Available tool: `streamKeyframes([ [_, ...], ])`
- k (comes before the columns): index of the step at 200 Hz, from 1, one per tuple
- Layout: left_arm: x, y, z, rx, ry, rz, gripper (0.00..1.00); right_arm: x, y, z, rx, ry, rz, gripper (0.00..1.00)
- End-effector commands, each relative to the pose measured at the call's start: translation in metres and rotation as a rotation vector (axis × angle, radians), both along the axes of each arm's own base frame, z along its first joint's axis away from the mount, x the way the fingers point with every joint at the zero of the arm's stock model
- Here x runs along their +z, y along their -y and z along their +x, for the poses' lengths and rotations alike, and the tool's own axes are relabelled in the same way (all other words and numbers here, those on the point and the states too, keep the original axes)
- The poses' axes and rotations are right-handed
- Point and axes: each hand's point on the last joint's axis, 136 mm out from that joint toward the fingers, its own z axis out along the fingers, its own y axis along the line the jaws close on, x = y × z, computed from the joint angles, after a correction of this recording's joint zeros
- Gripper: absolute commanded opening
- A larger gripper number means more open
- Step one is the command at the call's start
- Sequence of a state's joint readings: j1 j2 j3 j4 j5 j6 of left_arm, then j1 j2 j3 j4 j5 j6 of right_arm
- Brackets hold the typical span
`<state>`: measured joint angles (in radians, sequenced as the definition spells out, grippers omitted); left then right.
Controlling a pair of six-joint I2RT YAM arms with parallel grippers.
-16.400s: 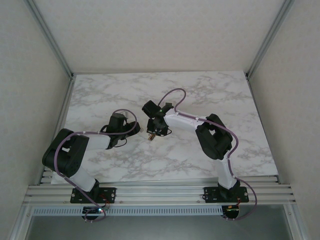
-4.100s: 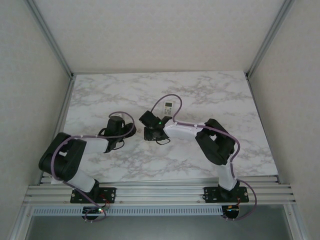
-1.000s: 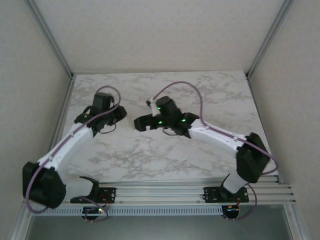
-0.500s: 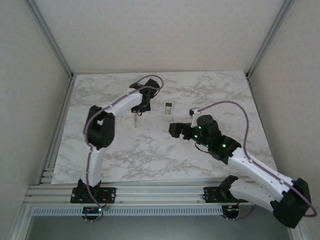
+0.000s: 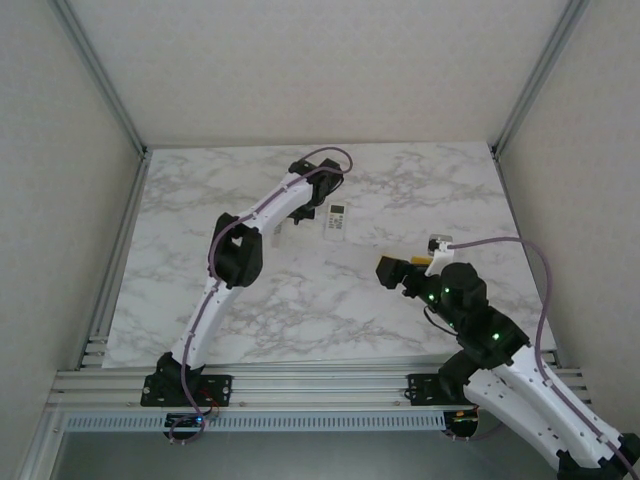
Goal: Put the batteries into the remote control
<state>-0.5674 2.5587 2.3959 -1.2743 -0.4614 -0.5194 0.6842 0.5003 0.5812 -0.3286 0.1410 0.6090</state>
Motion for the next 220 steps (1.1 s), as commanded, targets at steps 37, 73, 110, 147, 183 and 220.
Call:
streamKeyframes([
  [37, -0.042, 0.034, 0.013, 0.001, -0.005, -0.189, 0.26, -0.007, 0.036, -0.006, -0.151, -0.066, -0.05, 0.99],
  [73, -0.03, 0.042, 0.021, -0.007, 0.04, -0.239, 0.37, -0.009, 0.048, -0.006, -0.211, -0.088, -0.078, 0.99],
  [110, 0.043, 0.054, 0.022, -0.056, 0.199, -0.361, 0.63, -0.015, 0.077, 0.009, -0.335, -0.124, -0.231, 0.99],
  [147, 0.131, 0.038, -0.012, -0.108, 0.477, -0.575, 0.85, -0.016, 0.105, 0.056, -0.427, -0.134, -0.397, 0.99],
  [183, 0.189, -0.045, -0.073, -0.03, 0.847, -0.55, 1.0, -0.055, 0.151, 0.12, -0.582, -0.157, -0.518, 0.99],
  [220, 0.189, -0.14, -0.132, 0.127, 1.065, -0.341, 1.0, -0.127, 0.178, 0.179, -0.619, -0.224, -0.591, 0.99],
])
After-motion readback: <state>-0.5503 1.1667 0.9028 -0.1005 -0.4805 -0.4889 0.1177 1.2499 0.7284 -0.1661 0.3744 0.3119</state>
